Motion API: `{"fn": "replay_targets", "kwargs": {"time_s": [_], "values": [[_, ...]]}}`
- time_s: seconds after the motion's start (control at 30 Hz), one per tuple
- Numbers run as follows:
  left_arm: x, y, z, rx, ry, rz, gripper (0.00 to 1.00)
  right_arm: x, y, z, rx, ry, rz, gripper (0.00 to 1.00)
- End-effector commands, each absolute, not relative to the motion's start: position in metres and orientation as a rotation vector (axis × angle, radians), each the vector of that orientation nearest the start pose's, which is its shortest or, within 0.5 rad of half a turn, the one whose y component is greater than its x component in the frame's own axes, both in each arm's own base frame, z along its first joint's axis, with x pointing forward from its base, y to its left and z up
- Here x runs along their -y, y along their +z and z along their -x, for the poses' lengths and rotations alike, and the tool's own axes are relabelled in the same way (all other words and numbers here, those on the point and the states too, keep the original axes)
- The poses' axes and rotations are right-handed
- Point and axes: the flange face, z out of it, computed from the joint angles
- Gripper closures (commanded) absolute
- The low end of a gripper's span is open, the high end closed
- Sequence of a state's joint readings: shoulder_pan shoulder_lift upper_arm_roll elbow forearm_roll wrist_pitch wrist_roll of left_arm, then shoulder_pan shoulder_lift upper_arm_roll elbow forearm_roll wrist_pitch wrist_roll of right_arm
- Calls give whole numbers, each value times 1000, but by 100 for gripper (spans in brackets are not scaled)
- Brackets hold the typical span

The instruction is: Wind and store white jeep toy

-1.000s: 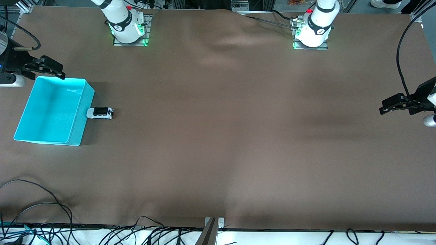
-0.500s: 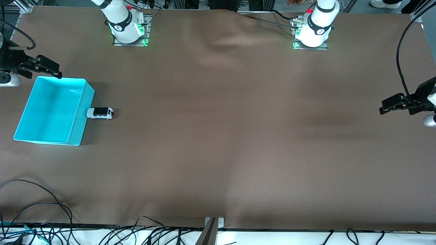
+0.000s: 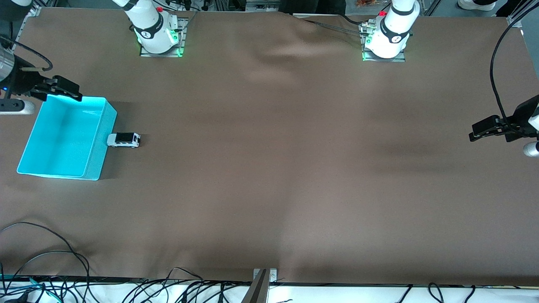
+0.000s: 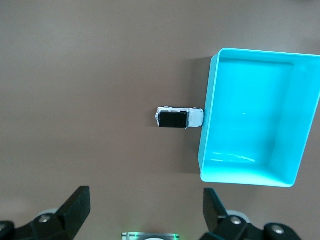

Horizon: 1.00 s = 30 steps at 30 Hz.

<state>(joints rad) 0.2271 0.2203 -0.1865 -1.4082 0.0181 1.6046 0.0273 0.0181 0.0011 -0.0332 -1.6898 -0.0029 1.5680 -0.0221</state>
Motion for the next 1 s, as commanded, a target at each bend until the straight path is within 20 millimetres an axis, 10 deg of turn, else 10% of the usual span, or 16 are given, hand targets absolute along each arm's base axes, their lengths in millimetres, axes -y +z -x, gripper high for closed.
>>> {"fn": "replay_targets", "kwargs": {"time_s": [0.0,0.97], "values": [[-37,581,-617,32,36,3178,0,11,545,-540,12,165,3121,0],[-37,580,-617,32,39,3178,0,22,384,-505,-31,-12,3138,0]]}}
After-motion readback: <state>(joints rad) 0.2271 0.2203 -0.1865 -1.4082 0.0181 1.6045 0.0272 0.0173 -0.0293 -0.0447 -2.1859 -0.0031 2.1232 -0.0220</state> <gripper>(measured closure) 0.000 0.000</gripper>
